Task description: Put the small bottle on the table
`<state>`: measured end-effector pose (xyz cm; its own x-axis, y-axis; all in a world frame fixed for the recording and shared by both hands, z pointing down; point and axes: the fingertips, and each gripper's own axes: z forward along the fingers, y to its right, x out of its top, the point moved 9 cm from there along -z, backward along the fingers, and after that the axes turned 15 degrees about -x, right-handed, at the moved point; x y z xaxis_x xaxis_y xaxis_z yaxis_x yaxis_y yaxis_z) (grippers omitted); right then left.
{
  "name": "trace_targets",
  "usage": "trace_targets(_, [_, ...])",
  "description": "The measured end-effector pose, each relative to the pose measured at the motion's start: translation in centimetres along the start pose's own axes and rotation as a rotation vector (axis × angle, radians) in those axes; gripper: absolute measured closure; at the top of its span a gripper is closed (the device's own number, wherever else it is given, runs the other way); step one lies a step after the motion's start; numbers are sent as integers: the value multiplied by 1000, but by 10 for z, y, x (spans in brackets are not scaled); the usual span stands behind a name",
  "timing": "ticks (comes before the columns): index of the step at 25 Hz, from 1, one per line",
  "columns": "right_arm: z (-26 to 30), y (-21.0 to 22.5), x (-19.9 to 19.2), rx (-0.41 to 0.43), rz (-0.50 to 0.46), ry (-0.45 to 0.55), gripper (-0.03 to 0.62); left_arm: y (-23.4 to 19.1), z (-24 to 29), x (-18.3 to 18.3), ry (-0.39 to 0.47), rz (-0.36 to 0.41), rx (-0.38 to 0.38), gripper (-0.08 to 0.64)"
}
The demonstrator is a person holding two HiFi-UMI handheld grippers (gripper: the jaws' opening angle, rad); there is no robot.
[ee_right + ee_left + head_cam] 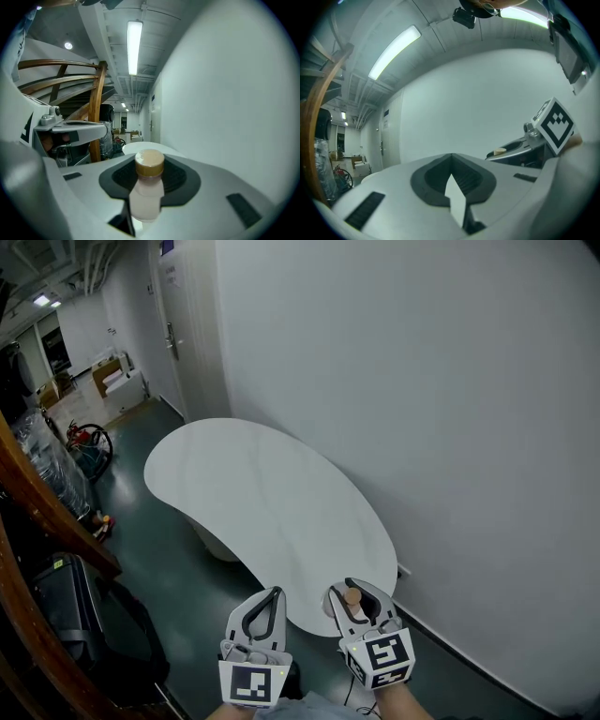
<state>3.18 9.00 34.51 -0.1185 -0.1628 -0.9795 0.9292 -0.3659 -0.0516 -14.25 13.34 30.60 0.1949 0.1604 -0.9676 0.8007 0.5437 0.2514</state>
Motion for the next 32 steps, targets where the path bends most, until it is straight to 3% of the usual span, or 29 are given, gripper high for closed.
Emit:
trace_targets(4, [19,2,10,-27,-9,20,480,-20,16,-2,26,57,-34,560])
trace_targets(6, [25,3,13,-40,-11,25,480,-25,22,-9,26,-68,-16,560])
trace_targets(8, [29,4,14,-54,-10,24,480,-29,27,-13,31,-118,-19,560])
trace_targets(23, [42,28,5,-152,22,-18,480,-35,70,-27,-3,-139,-133,560])
trace_targets(32, [80,55,7,-142,53,-23,480,-46,119,-25,-29,-135,-147,560])
